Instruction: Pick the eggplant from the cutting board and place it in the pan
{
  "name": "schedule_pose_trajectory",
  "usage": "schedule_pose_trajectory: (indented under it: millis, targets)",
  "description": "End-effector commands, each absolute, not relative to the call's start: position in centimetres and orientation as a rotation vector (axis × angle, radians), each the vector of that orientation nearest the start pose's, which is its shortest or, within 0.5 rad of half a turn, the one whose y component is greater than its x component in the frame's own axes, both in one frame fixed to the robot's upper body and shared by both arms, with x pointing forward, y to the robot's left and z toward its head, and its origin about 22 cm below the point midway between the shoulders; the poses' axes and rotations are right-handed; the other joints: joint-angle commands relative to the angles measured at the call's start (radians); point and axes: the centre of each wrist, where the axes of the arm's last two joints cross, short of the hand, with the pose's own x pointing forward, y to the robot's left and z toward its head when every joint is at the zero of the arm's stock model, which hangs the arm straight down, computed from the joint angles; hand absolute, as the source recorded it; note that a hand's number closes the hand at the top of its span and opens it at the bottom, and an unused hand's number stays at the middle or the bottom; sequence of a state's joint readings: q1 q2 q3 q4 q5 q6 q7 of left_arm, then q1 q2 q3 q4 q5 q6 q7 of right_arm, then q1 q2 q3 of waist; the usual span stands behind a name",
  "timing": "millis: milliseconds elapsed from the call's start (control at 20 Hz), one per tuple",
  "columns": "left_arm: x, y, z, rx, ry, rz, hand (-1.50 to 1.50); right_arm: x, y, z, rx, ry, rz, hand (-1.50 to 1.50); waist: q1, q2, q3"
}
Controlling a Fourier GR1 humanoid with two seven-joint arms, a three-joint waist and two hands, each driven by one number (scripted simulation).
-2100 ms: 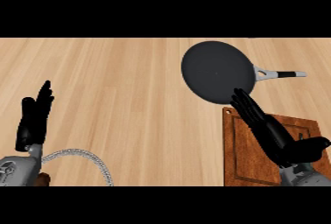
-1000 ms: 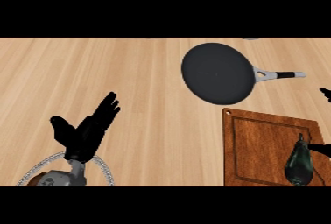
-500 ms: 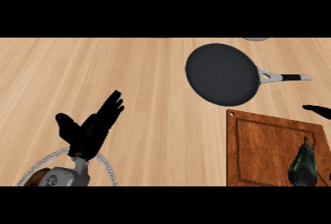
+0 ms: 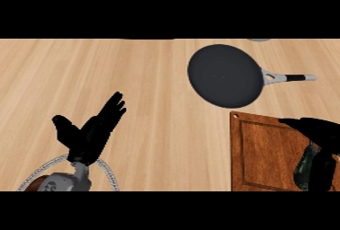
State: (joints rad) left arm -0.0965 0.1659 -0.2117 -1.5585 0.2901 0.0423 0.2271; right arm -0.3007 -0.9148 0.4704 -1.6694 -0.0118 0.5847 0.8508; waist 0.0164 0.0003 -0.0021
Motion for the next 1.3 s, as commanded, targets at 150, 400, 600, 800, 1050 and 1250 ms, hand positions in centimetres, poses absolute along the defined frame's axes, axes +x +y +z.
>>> schedule_pose_trajectory:
  millis: [150,400,600,800,1050,1250]
  targets:
    - [25.0,22.4,1.1,-0.243,-1.351,-0.099,0.00,28.1,-26.8,11.3,-0.608,-0.399,1.313,-1.50,-0.010,0.000,0.002]
    - [25.4,23.0,0.3,-0.231,-1.366,-0.085,0.00,26.8,-26.7,10.1,-0.716,-0.358,1.354,-1.50,-0.011,0.000,0.002]
    - [25.7,22.7,1.3,-0.237,-1.343,-0.096,0.00,26.2,-26.2,8.3,-0.756,-0.310,1.369,-1.50,-0.011,-0.001,0.002]
    - [26.7,21.9,3.1,-0.232,-1.367,-0.085,0.00,26.9,-30.1,9.9,-0.751,-0.363,1.344,-1.50,-0.017,-0.001,0.002]
    - [26.3,20.5,2.1,-0.219,-1.363,-0.076,0.00,25.5,-30.8,6.8,-0.755,-0.331,1.361,-1.50,-0.018,-0.001,0.002]
    - [25.1,21.9,-1.0,-0.218,-1.357,-0.078,0.00,26.1,-31.5,6.6,-0.736,-0.347,1.361,-1.50,-0.016,0.000,0.002]
